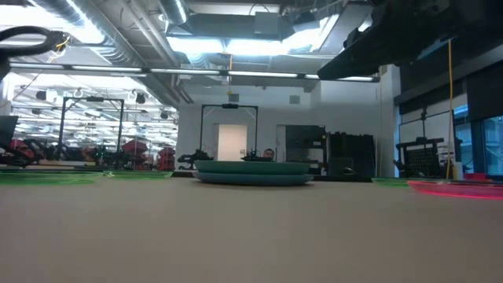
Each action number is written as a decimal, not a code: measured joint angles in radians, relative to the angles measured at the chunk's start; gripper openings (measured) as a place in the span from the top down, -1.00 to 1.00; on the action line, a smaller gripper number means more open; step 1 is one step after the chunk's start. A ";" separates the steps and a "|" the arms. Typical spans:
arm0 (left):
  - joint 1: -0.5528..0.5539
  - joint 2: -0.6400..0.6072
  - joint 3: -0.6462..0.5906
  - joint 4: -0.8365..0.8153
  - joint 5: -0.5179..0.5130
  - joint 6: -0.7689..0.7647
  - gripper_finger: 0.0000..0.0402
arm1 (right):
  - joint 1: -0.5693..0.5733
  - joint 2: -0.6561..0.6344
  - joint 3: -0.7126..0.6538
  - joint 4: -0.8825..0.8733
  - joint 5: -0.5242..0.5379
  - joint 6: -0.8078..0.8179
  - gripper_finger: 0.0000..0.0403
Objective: Stack plastic plates
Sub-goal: Stack the light green plate on top of the orange plate
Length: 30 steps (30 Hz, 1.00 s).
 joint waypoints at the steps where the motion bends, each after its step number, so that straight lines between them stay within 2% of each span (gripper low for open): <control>1: 0.000 0.010 0.000 0.000 0.002 0.014 0.26 | 0.000 0.000 0.000 0.000 0.002 0.000 0.16; 5: 0.003 0.039 0.006 -0.004 0.015 0.057 0.27 | 0.000 0.000 0.000 0.000 0.005 0.001 0.16; 8: 0.011 0.045 0.006 -0.006 0.026 0.102 0.37 | 0.000 0.000 0.000 -0.003 0.005 0.001 0.16; 18: 0.032 0.053 0.045 -0.064 0.027 0.279 0.93 | 0.001 0.000 0.000 -0.005 0.014 0.000 0.16; 25: 0.059 0.055 0.161 -0.247 -0.081 0.476 0.99 | 0.014 -0.022 0.000 -0.033 0.015 0.000 0.16; 30: 0.101 0.055 0.264 -0.335 -0.188 0.684 0.99 | 0.058 -0.080 0.000 -0.098 0.059 -0.001 0.16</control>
